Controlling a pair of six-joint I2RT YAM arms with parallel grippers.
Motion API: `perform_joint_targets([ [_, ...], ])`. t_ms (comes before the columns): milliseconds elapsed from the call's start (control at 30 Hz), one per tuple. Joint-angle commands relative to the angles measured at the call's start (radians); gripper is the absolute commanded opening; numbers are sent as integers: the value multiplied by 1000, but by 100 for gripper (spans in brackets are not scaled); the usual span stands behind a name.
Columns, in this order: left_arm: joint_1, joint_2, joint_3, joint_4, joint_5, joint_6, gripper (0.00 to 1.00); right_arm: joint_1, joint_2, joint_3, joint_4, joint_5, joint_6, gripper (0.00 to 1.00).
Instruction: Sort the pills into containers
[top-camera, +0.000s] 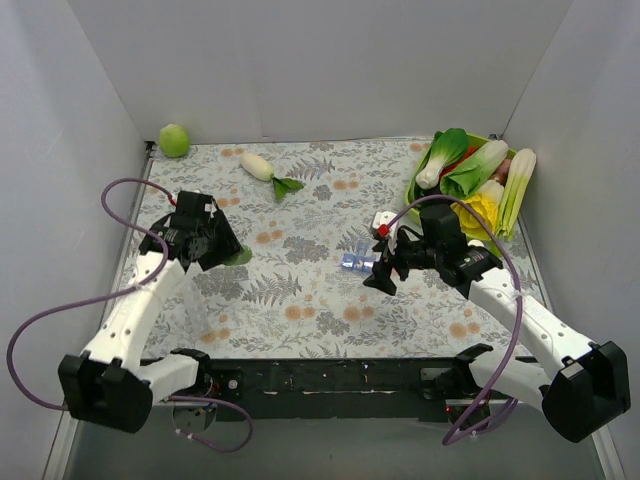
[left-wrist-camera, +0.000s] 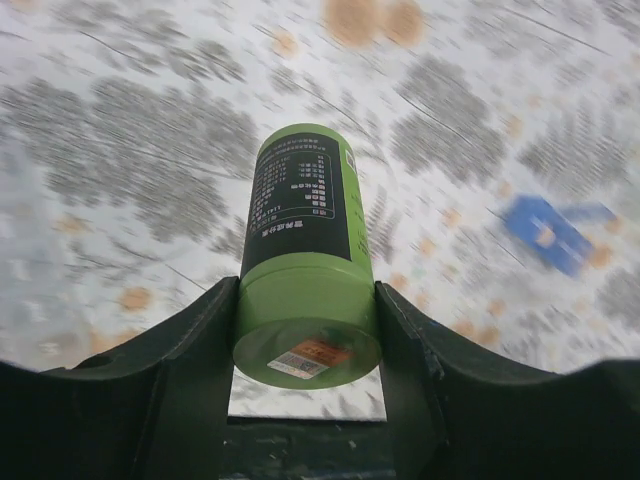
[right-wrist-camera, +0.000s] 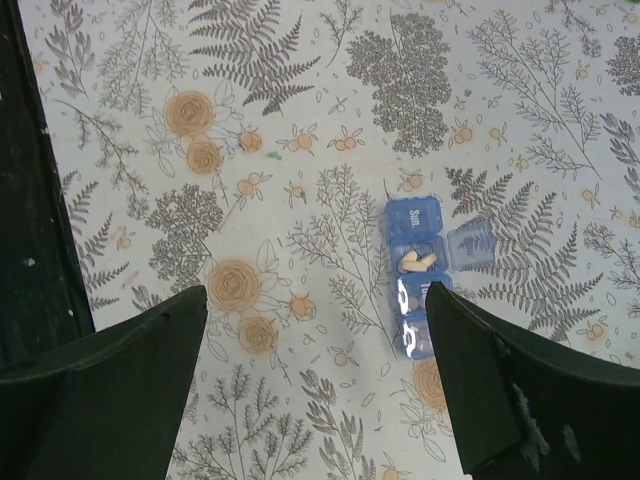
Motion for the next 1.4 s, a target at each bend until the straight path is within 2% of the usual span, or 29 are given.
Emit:
perform_joint_targets([
  [0, 138, 168, 66, -35, -191, 187, 0, -49, 2, 16, -72, -70, -130, 97],
  [100, 204, 308, 89, 20, -217, 221, 0, -66, -3, 13, -67, -93, -129, 96],
  [267, 245, 469, 178, 42, -213, 250, 0, -72, -23, -3, -78, -114, -151, 96],
  [400, 272, 523, 239, 30, -196, 267, 24, -74, -38, -35, -93, -124, -205, 96],
  [433, 272, 527, 250, 28, -185, 270, 37, -72, -41, -44, -92, -125, -219, 96],
  [500, 312, 536, 258, 26, -172, 270, 47, -75, -46, -68, -86, -128, -265, 97],
  [533, 314, 537, 261, 25, -164, 270, 57, -77, -49, -76, -81, -128, -282, 97],
  [667, 330, 538, 305, 17, -141, 267, 71, -104, -43, -107, -66, -151, -389, 98],
  [867, 334, 512, 387, -7, -112, 256, 80, -208, 60, -82, -64, -203, -515, 96],
  [933, 332, 492, 416, -4, -38, 267, 84, -239, 94, -69, -81, -220, -599, 95],
  [967, 332, 463, 423, 0, -15, 287, 85, -268, 129, -67, -89, -246, -640, 95],
  [1000, 330, 448, 431, 17, 117, 296, 86, -279, 147, -65, -98, -254, -680, 95],
  [1033, 323, 426, 427, 36, 173, 307, 84, -287, 167, -55, -125, -259, -761, 95],
  [1100, 236, 370, 413, 101, 323, 347, 79, -301, 229, -38, -135, -268, -797, 95],
  [1200, 33, 357, 381, 166, 356, 341, 75, -305, 310, 25, -165, -289, -836, 94],
  [1233, -10, 368, 343, 184, 391, 318, 65, -304, 330, 45, -179, -297, -839, 94],
  [1267, -83, 381, 321, 206, 399, 290, 61, -305, 373, 100, -223, -324, -843, 94],
  [1367, -206, 460, 228, 299, 393, 217, 57, -302, 456, 195, -314, -352, -848, 93],
])
